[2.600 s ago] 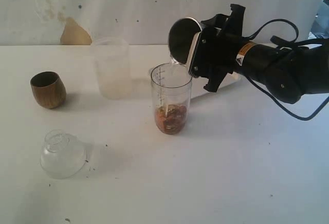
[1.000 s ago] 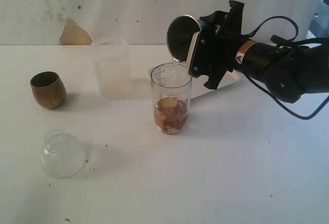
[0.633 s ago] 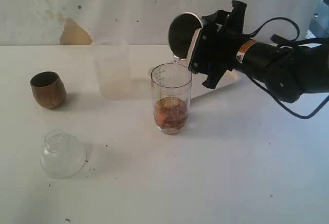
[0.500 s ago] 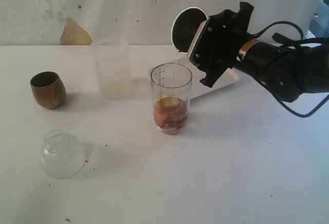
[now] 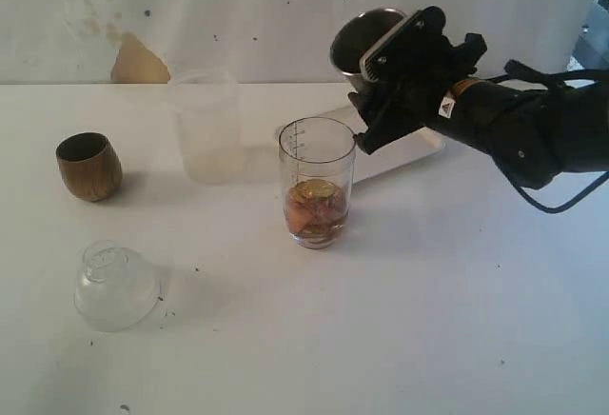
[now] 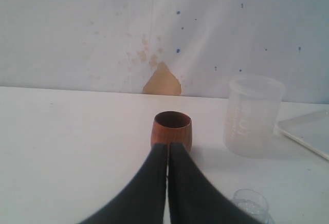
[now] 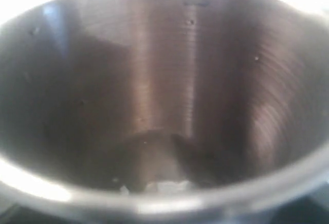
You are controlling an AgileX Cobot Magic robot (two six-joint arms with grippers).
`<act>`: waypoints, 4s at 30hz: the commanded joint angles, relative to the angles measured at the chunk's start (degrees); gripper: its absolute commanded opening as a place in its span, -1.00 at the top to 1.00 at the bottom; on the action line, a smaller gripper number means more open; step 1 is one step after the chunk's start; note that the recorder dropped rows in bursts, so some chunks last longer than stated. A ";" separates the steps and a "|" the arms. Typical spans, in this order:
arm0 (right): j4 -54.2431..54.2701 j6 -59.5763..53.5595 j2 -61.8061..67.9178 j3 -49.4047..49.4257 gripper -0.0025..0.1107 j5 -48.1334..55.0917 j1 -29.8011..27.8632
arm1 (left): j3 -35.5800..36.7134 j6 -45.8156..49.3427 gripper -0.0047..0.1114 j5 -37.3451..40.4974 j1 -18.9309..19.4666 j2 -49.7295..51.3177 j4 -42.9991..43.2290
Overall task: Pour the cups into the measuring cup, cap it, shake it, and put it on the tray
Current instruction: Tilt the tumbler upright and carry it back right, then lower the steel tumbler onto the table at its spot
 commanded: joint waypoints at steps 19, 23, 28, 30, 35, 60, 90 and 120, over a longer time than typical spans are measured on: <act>-4.75 28.63 -4.32 10.11 0.96 -7.48 -14.11 | 0.26 0.00 0.90 -0.17 -0.24 -0.20 -0.42; -8.07 29.93 -4.32 14.58 0.96 -14.76 -16.54 | 0.26 0.00 0.90 -0.17 -0.24 -0.20 -0.42; -8.15 29.93 -2.76 19.12 0.96 -23.96 -17.71 | 0.26 0.00 0.90 -0.17 -0.24 -0.20 -0.42; -7.42 29.93 -1.05 20.41 0.96 -26.52 -17.71 | 0.26 0.00 0.90 -0.17 -0.24 -0.20 -0.42; -7.42 25.48 3.82 22.72 0.96 -37.50 -17.71 | 0.26 0.00 0.90 -0.17 -0.24 -0.20 -0.42; -5.07 23.41 17.08 21.80 0.96 -42.52 -17.82 | 0.26 0.00 0.90 -0.17 -0.24 -0.20 -0.42; -5.07 23.41 17.08 21.80 -0.46 -42.52 -17.71 | 0.26 0.00 0.90 -0.17 -0.24 -0.20 -0.42; -4.84 23.64 14.59 24.84 -0.57 -42.52 -17.71 | 0.26 0.00 0.90 -0.17 -0.24 -0.20 -0.42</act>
